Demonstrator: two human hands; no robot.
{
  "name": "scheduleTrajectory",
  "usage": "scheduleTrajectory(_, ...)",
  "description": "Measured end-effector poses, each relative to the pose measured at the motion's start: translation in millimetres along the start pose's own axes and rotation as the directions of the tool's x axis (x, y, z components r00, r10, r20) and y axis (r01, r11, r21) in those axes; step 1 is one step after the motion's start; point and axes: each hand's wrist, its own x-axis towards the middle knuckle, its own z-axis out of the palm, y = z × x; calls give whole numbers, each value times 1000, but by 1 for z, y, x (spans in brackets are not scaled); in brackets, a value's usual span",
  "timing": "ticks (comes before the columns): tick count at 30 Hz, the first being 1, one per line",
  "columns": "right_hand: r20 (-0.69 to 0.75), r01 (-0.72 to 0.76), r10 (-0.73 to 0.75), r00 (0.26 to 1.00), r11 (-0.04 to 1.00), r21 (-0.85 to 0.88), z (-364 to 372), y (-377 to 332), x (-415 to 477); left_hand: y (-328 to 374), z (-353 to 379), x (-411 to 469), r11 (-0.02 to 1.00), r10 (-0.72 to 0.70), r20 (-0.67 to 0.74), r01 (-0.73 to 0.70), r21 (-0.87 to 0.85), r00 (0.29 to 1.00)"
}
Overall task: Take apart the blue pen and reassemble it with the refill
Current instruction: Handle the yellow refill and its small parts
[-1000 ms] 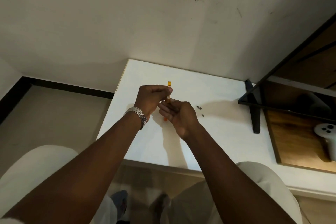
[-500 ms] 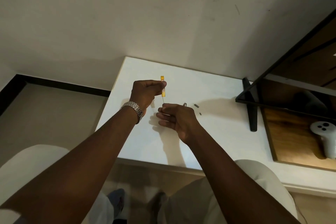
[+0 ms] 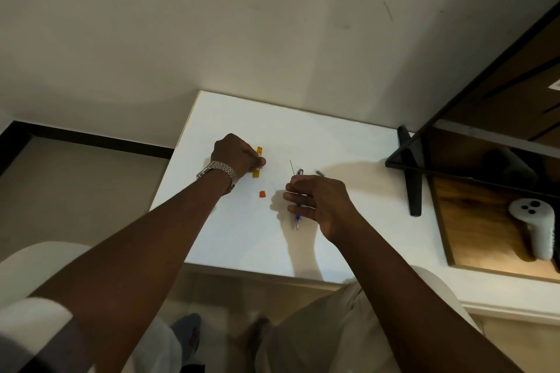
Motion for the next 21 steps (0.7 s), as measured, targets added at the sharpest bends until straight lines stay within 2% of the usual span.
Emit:
scheduleTrajectory(9, -36, 8, -7, 999, 999, 43, -9, -9, 0, 1, -3, 7, 972, 77, 42, -84, 221, 996)
scheduleTrajectory(14, -129, 13, -3, 992, 997, 77, -20, -18, 5, 17, 14, -5, 975, 124, -65, -110, 191, 990)
scheduleTrajectory(17, -171, 39, -26, 985, 996, 76, -26, -25, 8, 34, 46, -21, 957, 190, 21, -190, 221, 982)
scheduleTrajectory(21, -197, 54, -39, 980, 996, 68, -31, -26, 8, 46, 78, -30, 908, 169, 141, -210, 364, 975)
